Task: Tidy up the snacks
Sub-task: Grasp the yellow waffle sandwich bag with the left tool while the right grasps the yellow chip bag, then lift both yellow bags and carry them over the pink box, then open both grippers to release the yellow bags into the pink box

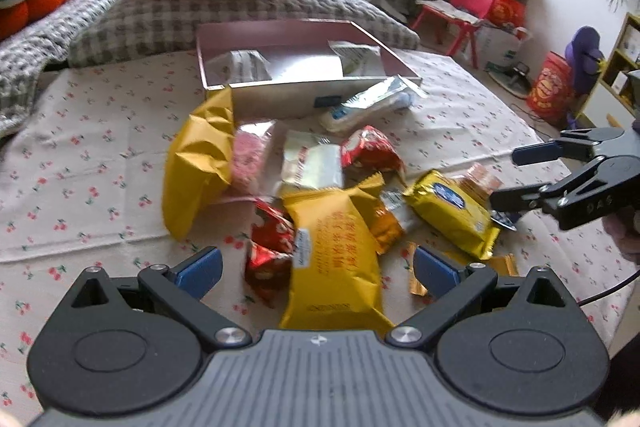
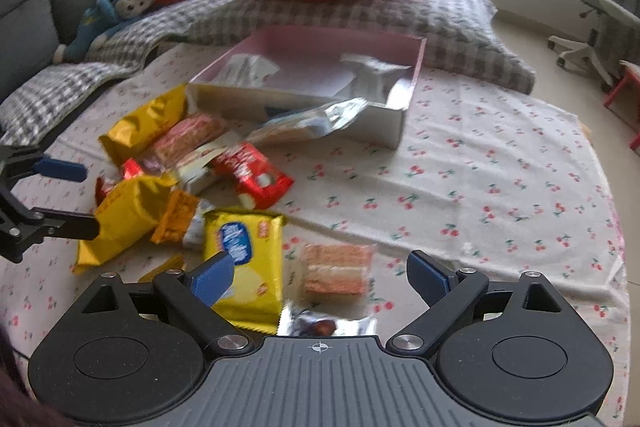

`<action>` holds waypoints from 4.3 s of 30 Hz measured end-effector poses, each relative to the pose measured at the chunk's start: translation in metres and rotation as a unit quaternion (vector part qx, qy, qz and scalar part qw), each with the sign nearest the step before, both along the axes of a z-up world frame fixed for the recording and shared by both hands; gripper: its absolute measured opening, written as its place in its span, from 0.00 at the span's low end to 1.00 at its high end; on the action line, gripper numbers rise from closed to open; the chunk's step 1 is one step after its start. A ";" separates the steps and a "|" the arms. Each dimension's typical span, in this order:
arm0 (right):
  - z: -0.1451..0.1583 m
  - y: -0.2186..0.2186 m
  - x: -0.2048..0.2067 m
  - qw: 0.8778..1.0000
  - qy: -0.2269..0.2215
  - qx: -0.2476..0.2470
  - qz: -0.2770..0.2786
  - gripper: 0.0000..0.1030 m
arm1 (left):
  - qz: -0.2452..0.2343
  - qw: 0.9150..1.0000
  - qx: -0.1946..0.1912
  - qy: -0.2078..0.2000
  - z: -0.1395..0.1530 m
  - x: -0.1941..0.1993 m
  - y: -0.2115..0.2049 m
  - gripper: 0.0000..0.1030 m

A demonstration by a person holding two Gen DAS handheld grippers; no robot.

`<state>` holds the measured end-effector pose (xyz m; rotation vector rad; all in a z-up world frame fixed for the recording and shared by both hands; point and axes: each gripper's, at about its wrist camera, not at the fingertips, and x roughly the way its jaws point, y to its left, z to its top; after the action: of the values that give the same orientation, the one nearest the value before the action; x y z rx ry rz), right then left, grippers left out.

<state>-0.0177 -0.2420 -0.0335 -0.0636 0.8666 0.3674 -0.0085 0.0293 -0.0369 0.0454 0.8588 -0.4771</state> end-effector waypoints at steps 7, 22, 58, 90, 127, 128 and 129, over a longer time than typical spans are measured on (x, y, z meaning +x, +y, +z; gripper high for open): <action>-0.010 0.019 -0.006 0.999 0.024 0.005 0.044 0.92 | -0.002 1.000 -0.012 0.024 -0.008 0.000 -0.002 0.93; -0.012 0.037 -0.003 0.995 0.040 0.038 0.080 0.81 | -0.010 0.997 -0.042 0.070 -0.007 0.003 0.000 0.54; 0.003 0.030 0.016 1.000 0.015 0.020 0.013 0.49 | 0.014 0.998 -0.032 0.045 0.019 0.015 -0.013 0.36; 0.041 0.012 0.133 0.980 -0.002 0.152 -0.127 0.49 | 0.137 0.983 -0.117 0.012 0.039 0.121 -0.039 0.36; -0.012 0.001 0.193 0.962 0.032 0.179 -0.204 0.49 | 0.145 0.986 -0.074 -0.019 -0.002 0.166 -0.057 0.41; -0.012 0.000 0.192 0.961 0.032 0.182 -0.205 0.51 | 0.145 0.986 -0.076 -0.023 -0.001 0.165 -0.056 0.45; -0.011 0.000 0.192 0.960 0.032 0.183 -0.208 0.53 | 0.144 0.986 -0.078 -0.025 0.001 0.164 -0.056 0.46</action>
<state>0.1743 -0.2420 -0.0447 0.4711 0.8391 0.1302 0.1556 -0.0269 -0.0364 -0.2072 0.7620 -0.2688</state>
